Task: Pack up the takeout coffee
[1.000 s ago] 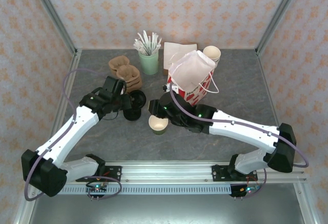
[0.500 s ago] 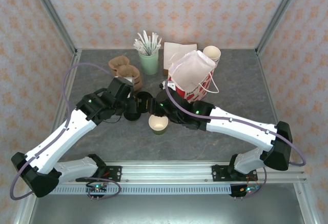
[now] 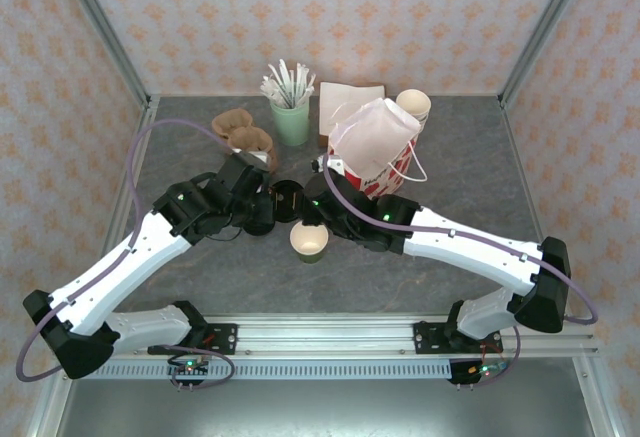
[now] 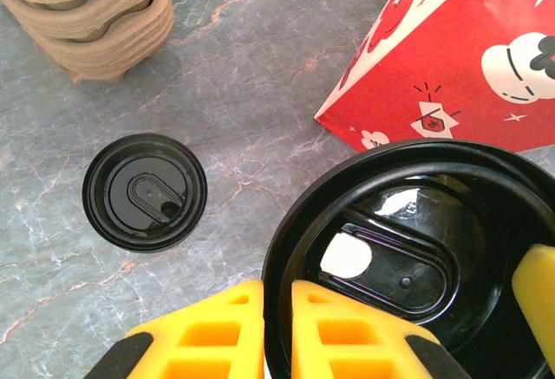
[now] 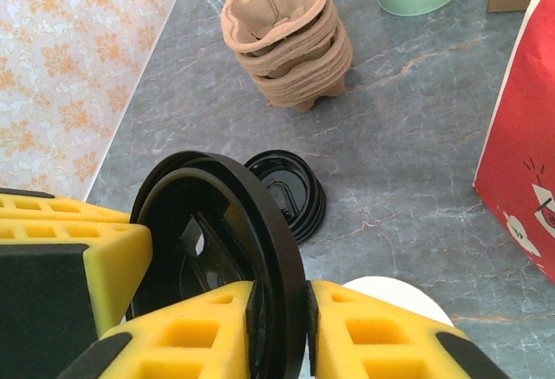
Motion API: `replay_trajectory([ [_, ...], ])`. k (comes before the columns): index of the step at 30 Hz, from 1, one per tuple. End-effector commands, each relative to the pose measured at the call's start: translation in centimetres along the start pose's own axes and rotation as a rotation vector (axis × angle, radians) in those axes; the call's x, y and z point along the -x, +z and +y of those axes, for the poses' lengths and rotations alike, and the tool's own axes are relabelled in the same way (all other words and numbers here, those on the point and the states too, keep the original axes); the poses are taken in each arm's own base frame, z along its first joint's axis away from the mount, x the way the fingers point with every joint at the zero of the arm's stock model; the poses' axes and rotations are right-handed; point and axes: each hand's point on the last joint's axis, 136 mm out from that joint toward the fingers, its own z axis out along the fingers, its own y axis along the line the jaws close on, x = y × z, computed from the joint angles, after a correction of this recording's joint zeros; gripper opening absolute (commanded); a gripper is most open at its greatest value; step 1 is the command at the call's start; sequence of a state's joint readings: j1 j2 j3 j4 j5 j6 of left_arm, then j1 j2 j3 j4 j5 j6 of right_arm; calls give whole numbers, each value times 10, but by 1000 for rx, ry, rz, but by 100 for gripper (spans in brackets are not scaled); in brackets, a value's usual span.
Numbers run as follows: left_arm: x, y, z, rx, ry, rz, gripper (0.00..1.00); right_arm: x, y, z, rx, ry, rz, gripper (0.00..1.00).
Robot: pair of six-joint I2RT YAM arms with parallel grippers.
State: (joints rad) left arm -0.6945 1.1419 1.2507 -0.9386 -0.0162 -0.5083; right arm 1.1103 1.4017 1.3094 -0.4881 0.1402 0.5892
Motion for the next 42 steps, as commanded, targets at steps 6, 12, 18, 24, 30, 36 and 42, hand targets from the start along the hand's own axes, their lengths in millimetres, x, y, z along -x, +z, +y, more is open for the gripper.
replay_trajectory([
  [6, 8, -16, -2, 5, -5, -34, 13, 12, -10, -1, -28, -4, -34, 23],
  [12, 10, -20, -3, -2, 8, -48, 14, 16, -16, -2, -37, -8, -39, 1],
  [18, 35, -49, -20, -124, 144, -199, 46, 22, -35, -15, -64, 18, -13, 0],
  [24, 62, -92, -57, -263, 428, -400, 54, 20, -71, -37, -41, 106, 108, 0],
  [30, 52, -120, -111, -467, 806, -549, 53, 10, -128, -56, 11, 192, 218, 0],
  [36, 21, -138, -148, -661, 1202, -707, 71, -11, -165, -70, 39, 247, 320, 0],
  [42, -2, -135, -167, -741, 1404, -694, 77, -31, -168, -67, 98, 261, 434, 0],
])
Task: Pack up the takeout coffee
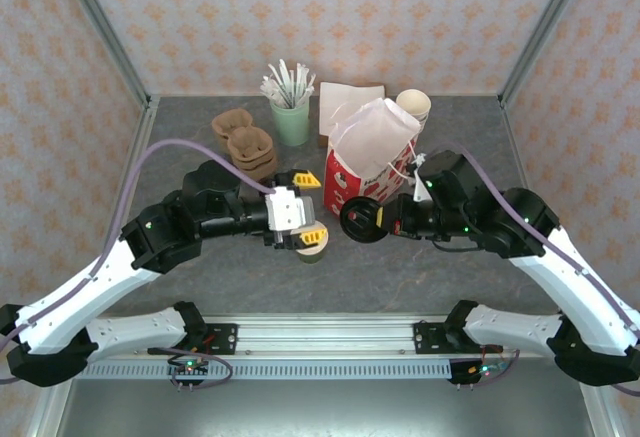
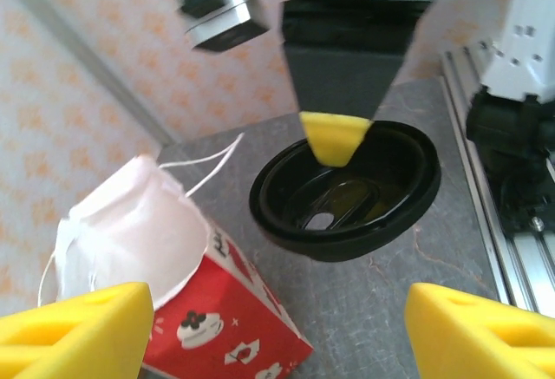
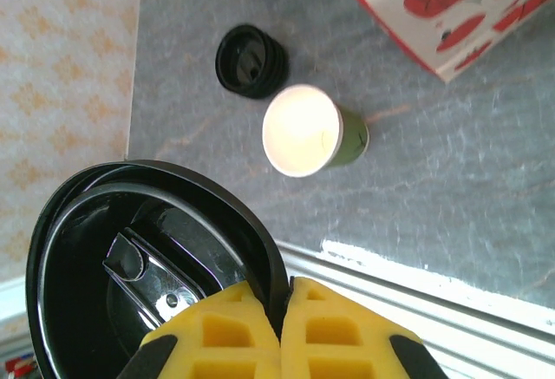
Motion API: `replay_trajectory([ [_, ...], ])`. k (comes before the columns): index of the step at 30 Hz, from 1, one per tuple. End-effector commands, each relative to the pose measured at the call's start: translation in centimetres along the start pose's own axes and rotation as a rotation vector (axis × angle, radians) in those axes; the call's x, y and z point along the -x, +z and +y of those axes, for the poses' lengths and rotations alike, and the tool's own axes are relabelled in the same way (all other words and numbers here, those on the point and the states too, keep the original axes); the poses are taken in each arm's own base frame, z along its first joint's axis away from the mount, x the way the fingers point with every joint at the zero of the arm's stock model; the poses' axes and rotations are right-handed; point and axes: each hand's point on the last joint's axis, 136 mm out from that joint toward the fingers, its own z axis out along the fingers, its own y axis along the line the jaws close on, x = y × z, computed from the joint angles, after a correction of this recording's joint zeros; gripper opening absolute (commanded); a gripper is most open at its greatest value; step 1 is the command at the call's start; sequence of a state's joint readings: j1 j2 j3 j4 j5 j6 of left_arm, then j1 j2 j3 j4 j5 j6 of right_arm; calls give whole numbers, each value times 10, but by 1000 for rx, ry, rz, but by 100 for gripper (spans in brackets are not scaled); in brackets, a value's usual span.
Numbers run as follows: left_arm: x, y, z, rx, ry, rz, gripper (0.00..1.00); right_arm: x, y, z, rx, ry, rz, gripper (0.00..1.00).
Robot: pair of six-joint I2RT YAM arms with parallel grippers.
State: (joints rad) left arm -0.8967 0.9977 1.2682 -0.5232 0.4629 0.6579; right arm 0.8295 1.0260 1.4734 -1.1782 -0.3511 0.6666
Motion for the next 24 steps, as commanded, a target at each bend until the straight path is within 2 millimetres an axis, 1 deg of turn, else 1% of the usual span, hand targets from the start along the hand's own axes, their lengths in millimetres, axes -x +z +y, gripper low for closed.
replay_trajectory([
  [1, 15, 6, -18, -109, 179, -57, 76, -23, 3, 0, 36, 9, 135, 0],
  [2, 13, 9, -23, -131, 191, -48, 75, -24, 4, 2, 51, 10, 146, 0],
  [6, 9, 18, -39, -195, 214, -30, 64, -27, 8, 5, 87, 18, 183, 0],
  [9, 6, 22, -42, -201, 219, -24, 61, -28, 9, 6, 106, 22, 196, 0],
  [13, 0, 25, -45, -208, 239, 2, 53, -29, 12, 7, 124, 30, 216, 0],
  [15, -2, 26, -44, -203, 245, 9, 45, -30, 14, 7, 126, 32, 228, 0],
  [16, -3, 26, -44, -205, 249, 12, 43, -31, 15, 7, 127, 33, 232, 0],
  [22, -9, 31, -46, -221, 268, 40, 42, -31, 18, 8, 132, 36, 239, 0],
  [23, -11, 32, -46, -221, 268, 47, 41, -30, 18, 8, 133, 35, 239, 0],
  [24, -12, 33, -46, -226, 270, 55, 38, -31, 19, 9, 136, 35, 242, 0],
])
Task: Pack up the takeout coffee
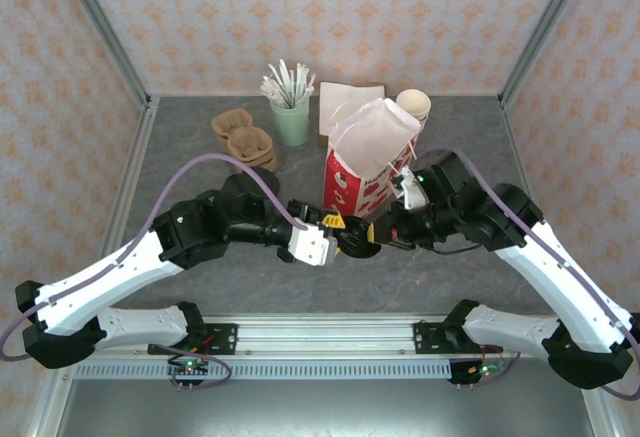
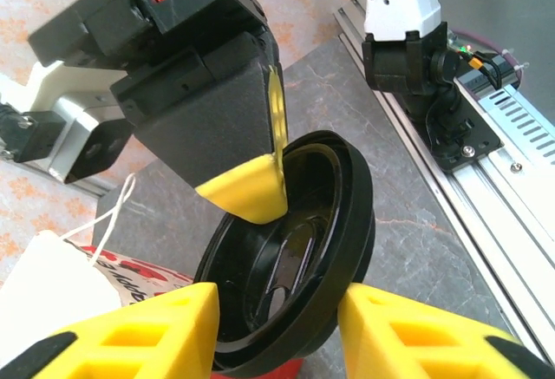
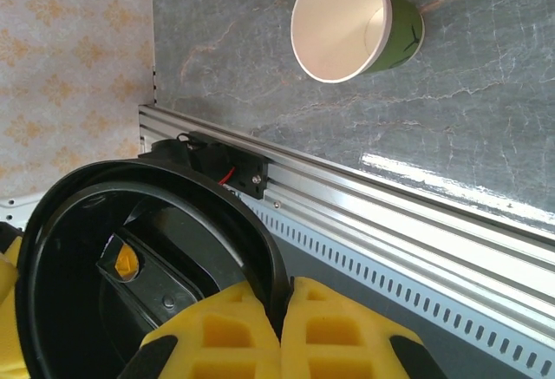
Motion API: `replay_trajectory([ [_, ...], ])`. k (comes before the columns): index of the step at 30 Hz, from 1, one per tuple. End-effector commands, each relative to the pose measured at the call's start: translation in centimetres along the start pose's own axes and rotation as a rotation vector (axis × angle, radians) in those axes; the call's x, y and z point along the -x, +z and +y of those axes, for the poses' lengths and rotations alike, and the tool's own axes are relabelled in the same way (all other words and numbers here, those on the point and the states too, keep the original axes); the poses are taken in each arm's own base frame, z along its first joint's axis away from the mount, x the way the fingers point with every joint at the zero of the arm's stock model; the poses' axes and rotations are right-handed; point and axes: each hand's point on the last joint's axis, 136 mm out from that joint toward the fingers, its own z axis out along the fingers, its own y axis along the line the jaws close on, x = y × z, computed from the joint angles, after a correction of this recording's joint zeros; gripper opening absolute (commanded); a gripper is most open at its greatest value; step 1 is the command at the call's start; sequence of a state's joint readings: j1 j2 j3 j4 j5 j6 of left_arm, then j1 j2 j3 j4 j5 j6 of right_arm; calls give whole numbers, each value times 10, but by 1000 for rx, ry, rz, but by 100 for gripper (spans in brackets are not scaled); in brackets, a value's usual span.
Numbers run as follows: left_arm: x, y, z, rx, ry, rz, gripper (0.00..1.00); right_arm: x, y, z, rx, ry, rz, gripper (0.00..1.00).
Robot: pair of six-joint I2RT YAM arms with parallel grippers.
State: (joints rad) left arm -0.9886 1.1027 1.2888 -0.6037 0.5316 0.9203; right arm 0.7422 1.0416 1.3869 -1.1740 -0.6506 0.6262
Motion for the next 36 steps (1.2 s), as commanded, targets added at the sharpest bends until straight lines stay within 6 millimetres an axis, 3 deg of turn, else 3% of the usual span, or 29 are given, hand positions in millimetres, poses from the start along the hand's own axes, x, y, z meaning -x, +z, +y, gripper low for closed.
replay_trajectory([
  [1, -2, 1, 1, -7, 21, 34, 33, 0, 2, 6, 33, -22, 11, 0],
  [3, -3, 1, 1, -12, 18, 38, 27, 0, 2, 5, 26, -21, 8, 0],
  [8, -3, 1, -2, -18, 2, 37, 25, 2, 0, 7, 33, -26, -6, 0],
  [10, -5, 2, 0, -9, -23, 46, 25, 7, -3, 4, 14, -36, -40, 8],
  [13, -6, 5, 2, 3, -98, 43, 22, 13, -7, 2, 3, -45, -90, 13],
  [16, -3, 9, 2, -2, -164, 18, 13, 21, -13, 3, 2, -53, -150, 22],
  [21, -2, 9, 6, 36, -263, -47, 12, 33, -23, 0, -23, -63, -248, 43],
  [27, -21, 2, 19, 81, -505, -57, 11, 48, -45, -15, -80, -71, -423, 53],
  [30, -40, -3, 25, 116, -696, -18, 10, 53, -50, -14, -8, -89, -518, 53],
  [33, -64, -9, 24, 134, -890, 28, 10, 55, -44, -13, 48, -89, -548, 52],
  [36, -85, -16, 21, 150, -1095, 37, 11, 56, -19, -17, 69, -59, -495, 50],
])
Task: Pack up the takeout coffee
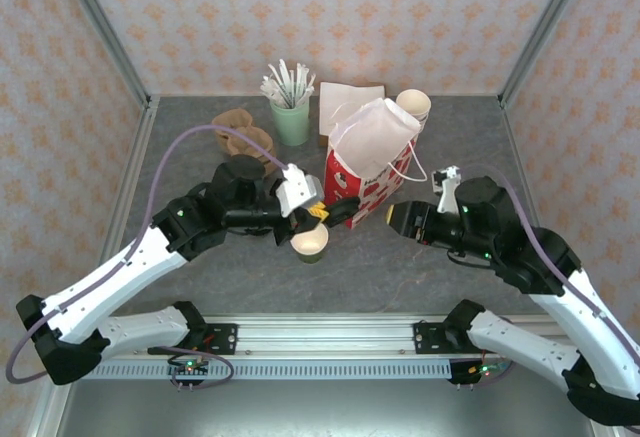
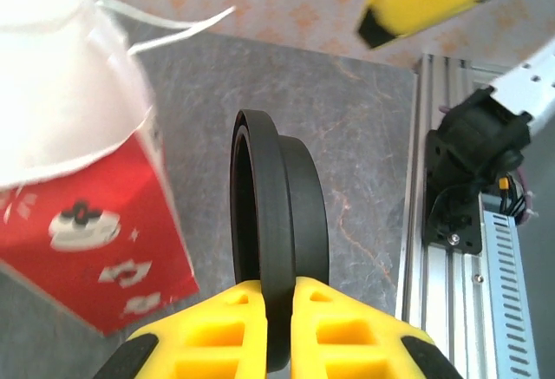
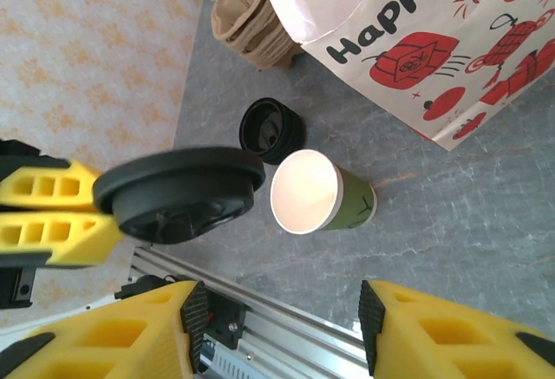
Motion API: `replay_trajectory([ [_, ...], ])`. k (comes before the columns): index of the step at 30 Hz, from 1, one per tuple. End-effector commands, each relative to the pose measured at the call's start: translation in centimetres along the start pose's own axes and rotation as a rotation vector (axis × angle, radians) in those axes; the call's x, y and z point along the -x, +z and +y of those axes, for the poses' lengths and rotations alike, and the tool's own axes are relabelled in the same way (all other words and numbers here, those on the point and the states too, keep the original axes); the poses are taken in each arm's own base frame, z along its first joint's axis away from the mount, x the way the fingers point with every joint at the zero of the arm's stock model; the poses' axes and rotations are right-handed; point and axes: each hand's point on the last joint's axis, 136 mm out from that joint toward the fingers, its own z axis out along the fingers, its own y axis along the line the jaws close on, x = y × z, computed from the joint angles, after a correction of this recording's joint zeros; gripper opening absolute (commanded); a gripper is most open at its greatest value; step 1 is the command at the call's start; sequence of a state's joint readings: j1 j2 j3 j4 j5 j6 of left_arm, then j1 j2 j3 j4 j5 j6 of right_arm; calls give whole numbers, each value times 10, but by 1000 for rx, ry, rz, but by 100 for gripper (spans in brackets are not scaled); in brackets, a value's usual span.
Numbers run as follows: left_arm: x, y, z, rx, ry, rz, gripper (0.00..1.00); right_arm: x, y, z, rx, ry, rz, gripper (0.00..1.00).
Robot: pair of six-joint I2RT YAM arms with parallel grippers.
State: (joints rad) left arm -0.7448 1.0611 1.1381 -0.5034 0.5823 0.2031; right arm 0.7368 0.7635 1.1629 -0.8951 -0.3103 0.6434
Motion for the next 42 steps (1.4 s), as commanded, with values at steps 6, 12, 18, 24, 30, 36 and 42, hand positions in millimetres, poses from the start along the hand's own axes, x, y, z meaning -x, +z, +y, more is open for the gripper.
replay_trajectory([
  [6, -48, -7, 25, -39, -646, 57, 11, -15, 66, 0, 81, 104, 27, 48],
  [12, -70, -3, 34, -70, -916, 71, 11, -38, 94, -10, 55, 110, 23, 48],
  [18, -93, 0, 46, -52, -1074, 77, 11, -53, 122, -19, 75, 163, 15, 50],
  [24, -111, 8, 46, -89, -1153, 111, 11, -58, 141, -22, 92, 195, 16, 53],
  [30, -122, 9, 53, -70, -1175, 100, 11, -59, 158, -19, 94, 196, 26, 54],
  [36, -124, 13, 57, -80, -1192, 85, 11, -59, 172, -14, 97, 194, 35, 54],
  [42, -136, 19, 58, -78, -1213, 107, 11, -59, 179, -17, 79, 190, 32, 54],
])
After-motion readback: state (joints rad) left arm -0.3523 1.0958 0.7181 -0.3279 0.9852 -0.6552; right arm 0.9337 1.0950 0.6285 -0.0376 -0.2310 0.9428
